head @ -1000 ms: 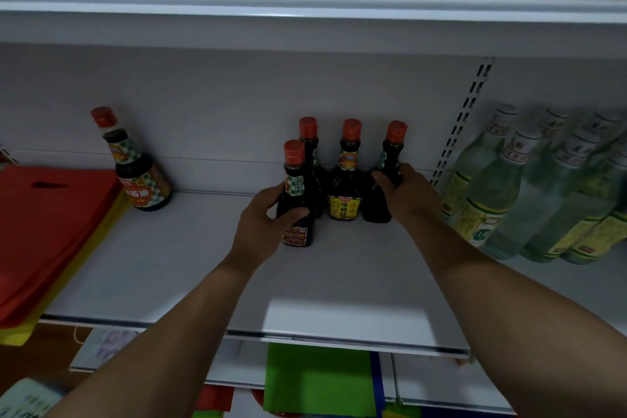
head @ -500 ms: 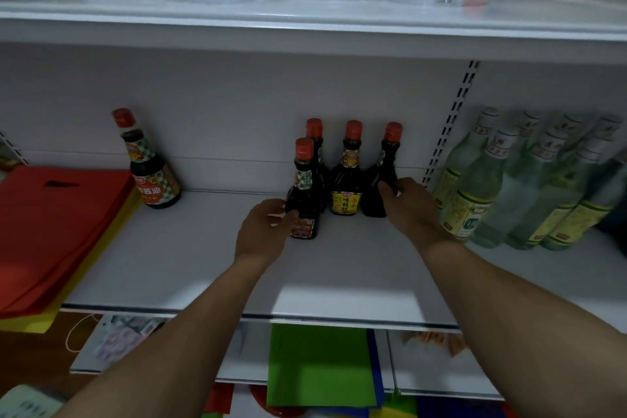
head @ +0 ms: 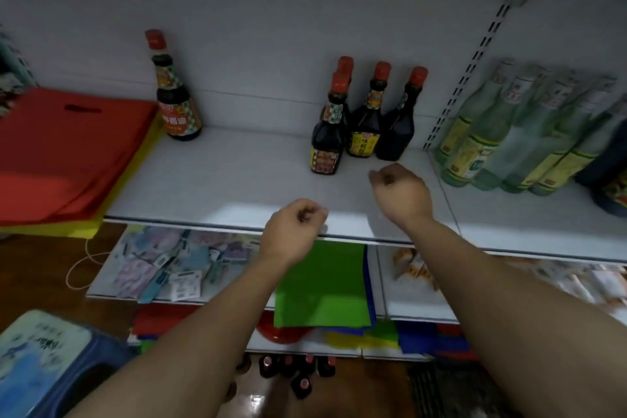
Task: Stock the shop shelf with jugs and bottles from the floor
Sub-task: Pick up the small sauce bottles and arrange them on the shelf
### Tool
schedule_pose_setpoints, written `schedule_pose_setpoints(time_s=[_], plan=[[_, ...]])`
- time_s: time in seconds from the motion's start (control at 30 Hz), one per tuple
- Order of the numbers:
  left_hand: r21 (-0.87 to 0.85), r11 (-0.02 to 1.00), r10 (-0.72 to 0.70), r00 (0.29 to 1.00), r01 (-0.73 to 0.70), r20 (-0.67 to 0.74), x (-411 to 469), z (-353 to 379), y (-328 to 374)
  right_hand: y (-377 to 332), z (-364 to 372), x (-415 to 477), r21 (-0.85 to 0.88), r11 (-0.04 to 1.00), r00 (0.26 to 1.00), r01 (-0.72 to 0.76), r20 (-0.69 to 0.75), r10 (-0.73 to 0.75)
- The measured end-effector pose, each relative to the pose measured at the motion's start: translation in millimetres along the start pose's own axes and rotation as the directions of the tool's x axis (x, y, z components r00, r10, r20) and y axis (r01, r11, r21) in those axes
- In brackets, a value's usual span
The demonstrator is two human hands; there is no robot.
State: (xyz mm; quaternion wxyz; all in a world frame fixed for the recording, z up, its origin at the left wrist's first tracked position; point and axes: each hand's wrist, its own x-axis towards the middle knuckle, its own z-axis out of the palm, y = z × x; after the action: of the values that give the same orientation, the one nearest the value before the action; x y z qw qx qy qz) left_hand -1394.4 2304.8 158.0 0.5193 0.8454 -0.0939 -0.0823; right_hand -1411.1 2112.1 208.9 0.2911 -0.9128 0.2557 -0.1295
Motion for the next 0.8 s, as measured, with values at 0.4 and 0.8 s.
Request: schedule_pose_setpoints(time_s=[0.4,0.8], plan=[[0.365,0.923,-0.151,0.987,0.119,0.062,-113,44,-68,48,16,-78,0.073,0.986,0.982,0.15,0.108,-0.157],[0.468,0.825,-0.439,0.88,0.315,0.182,-164,139,-225,172,139,-137,-0.017,0.988,0.943,0.155,0.299,-0.143]])
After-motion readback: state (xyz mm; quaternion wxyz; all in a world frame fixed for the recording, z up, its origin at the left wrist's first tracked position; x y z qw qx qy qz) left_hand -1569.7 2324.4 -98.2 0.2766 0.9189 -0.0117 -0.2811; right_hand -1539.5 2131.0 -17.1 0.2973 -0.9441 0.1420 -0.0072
